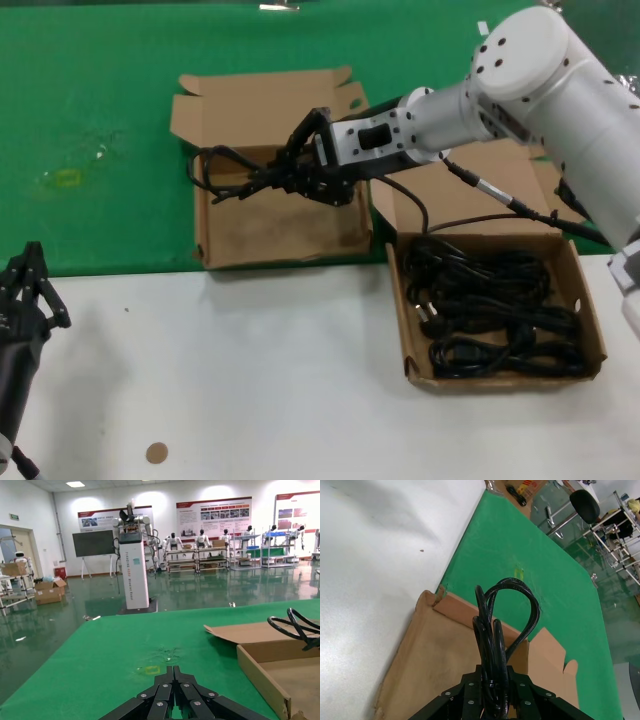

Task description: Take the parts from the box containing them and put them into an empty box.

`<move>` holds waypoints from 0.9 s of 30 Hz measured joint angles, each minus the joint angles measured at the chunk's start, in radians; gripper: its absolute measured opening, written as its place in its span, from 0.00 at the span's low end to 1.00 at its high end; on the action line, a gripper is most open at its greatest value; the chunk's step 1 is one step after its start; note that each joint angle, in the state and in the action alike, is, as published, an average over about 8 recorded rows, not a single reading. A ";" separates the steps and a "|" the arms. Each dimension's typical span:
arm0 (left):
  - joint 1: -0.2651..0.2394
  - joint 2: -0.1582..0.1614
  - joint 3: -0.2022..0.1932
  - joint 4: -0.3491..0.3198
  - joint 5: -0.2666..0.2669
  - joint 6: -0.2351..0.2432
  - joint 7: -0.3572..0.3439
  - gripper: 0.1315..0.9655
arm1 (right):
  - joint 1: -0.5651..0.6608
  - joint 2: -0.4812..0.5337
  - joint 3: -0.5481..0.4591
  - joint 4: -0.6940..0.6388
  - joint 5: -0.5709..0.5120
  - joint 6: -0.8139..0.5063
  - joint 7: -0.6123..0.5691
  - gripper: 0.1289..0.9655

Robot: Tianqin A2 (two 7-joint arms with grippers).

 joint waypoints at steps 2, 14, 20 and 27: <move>0.000 0.000 0.000 0.000 0.000 0.000 0.000 0.02 | 0.010 -0.010 0.004 -0.033 0.003 0.006 -0.020 0.13; 0.000 0.000 0.000 0.000 0.000 0.000 0.000 0.02 | 0.069 -0.057 0.029 -0.200 0.015 0.038 -0.124 0.14; 0.000 0.000 0.000 0.000 0.000 0.000 0.000 0.02 | 0.088 -0.071 0.039 -0.258 0.017 0.049 -0.161 0.16; 0.000 0.000 0.000 0.000 0.000 0.000 0.000 0.02 | 0.106 -0.085 0.053 -0.307 0.021 0.059 -0.192 0.24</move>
